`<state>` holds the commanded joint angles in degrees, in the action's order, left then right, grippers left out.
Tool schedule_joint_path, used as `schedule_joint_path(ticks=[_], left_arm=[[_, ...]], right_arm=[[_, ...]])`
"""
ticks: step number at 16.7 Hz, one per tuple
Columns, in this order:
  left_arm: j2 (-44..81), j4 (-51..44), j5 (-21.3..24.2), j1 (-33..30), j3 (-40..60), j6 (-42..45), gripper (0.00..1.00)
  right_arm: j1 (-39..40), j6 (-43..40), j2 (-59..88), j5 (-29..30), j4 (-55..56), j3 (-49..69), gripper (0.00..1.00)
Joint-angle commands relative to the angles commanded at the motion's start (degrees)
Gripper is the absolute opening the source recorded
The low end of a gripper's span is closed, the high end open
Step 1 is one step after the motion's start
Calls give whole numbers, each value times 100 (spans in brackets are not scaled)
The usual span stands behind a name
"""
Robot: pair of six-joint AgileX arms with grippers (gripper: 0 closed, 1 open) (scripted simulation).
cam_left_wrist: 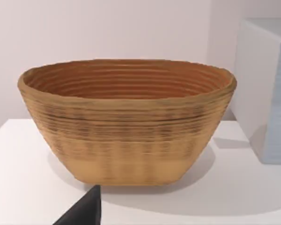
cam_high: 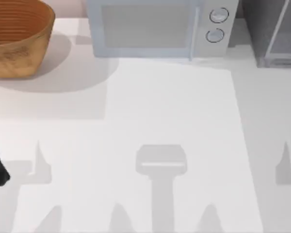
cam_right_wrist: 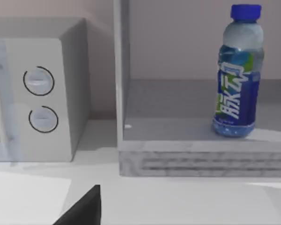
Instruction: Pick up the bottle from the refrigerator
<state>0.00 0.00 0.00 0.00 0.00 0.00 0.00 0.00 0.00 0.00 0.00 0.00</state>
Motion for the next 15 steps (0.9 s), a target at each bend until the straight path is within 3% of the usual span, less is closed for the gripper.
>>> schedule_joint_path(ticks=[4, 7, 15], left_arm=[[0, 0, 0, 0, 0, 0, 100], [0, 0, 0, 0, 0, 0, 100], [0, 0, 0, 0, 0, 0, 100]], right_arm=[[-65, -1, 177, -69, 179, 29, 100], [-319, -2, 896, -320, 904, 141, 100], [-1504, 30, 5028, -1453, 4616, 556, 100]])
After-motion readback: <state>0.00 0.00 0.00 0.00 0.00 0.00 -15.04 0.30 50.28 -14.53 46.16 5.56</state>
